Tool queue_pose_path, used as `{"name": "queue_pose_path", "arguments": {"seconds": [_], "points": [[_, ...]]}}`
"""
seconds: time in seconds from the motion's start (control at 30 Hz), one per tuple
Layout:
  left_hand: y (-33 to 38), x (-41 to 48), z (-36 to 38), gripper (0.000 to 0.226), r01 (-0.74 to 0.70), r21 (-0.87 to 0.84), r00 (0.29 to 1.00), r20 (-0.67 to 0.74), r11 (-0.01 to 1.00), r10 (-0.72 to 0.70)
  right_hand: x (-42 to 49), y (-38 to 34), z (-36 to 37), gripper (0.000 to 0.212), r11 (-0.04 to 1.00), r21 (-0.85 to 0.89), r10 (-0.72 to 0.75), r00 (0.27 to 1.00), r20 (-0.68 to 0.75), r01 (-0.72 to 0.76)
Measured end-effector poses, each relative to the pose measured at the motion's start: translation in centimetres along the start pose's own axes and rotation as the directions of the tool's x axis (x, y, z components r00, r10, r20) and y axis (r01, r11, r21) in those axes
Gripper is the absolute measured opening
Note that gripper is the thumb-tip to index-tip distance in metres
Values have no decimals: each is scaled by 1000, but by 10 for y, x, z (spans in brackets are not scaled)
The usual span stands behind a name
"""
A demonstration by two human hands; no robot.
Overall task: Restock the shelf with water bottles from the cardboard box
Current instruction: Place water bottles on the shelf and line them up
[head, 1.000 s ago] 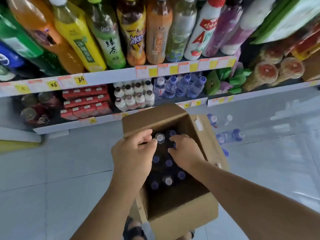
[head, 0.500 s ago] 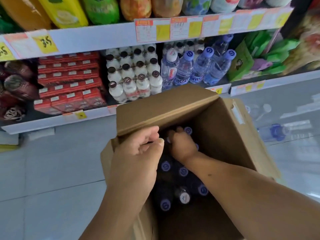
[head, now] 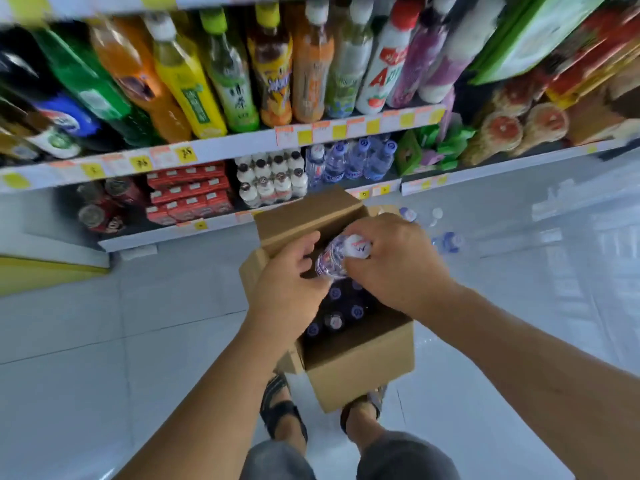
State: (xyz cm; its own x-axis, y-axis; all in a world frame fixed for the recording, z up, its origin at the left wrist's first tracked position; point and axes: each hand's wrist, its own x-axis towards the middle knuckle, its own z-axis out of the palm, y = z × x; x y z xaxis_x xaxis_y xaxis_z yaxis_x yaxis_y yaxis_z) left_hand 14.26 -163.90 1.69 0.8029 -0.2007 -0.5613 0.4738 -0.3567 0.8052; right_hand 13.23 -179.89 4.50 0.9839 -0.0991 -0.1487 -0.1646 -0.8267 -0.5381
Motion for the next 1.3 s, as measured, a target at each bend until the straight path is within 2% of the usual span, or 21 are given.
{"name": "queue_pose_path", "arguments": {"seconds": [0.1, 0.17, 0.3, 0.37, 0.5, 0.6, 0.67, 0.73, 0.8, 0.87, 0.97, 1.03, 1.07, 1.13, 1.2, 1.3], "points": [[66, -54, -16, 75, -124, 52, 986, 118, 991, 117, -18, -63, -102, 14, 998, -49, -30, 999, -14, 30], [115, -87, -28, 77, -204, 56, 967, 167, 977, 192, -29, -110, -170, 14, 998, -20, -67, 996, -63, 66], [215, -148, -50, 80, -365, 48, 927, 109, 930, 359, -54, -196, -300, 19, 986, 17, -162, 974, -159, 167], [262, -175, -66, 79, -456, -1, 885, 111, 890, 453, -63, -232, -360, 14, 972, 76, -208, 961, -180, 225], [351, -226, -100, 61, -573, -151, 775, 220, 806, 592, -75, -289, -464, 22, 909, 199, -319, 919, -233, 366], [401, -251, -116, 81, -629, -241, 688, 272, 740, 673, -75, -315, -519, 23, 787, 387, -385, 873, -299, 480], [427, -266, -121, 92, -667, -243, 638, 302, 704, 708, -74, -326, -542, 23, 696, 480, -412, 844, -342, 534], [446, -275, -127, 91, -682, -251, 611, 322, 687, 723, -74, -333, -556, 25, 631, 533, -441, 826, -352, 564], [459, -283, -129, 79, -726, -227, 576, 317, 649, 754, -74, -338, -561, 27, 622, 539, -440, 823, -359, 568], [469, -289, -129, 79, -727, -240, 587, 268, 643, 764, -72, -341, -560, 29, 614, 552, -402, 825, -397, 564], [482, -293, -131, 62, -756, -260, 564, 207, 601, 799, -70, -339, -551, 45, 577, 608, -303, 834, -461, 545], [492, -295, -135, 55, -786, -254, 537, 169, 563, 826, -77, -336, -540, 58, 640, 576, -292, 855, -429, 508], [498, -295, -137, 56, -800, -253, 521, 156, 543, 839, -81, -335, -532, 57, 692, 533, -313, 868, -386, 487], [511, -292, -142, 56, -819, -248, 497, 141, 517, 856, -85, -336, -518, 39, 737, 491, -360, 885, -296, 464], [527, -290, -149, 60, -822, -235, 497, 150, 519, 855, -83, -342, -515, 23, 709, 521, -364, 879, -308, 476], [549, -286, -156, 56, -848, -159, 449, 295, 506, 844, -74, -351, -526, 22, 667, 584, -303, 884, -355, 463]]}}
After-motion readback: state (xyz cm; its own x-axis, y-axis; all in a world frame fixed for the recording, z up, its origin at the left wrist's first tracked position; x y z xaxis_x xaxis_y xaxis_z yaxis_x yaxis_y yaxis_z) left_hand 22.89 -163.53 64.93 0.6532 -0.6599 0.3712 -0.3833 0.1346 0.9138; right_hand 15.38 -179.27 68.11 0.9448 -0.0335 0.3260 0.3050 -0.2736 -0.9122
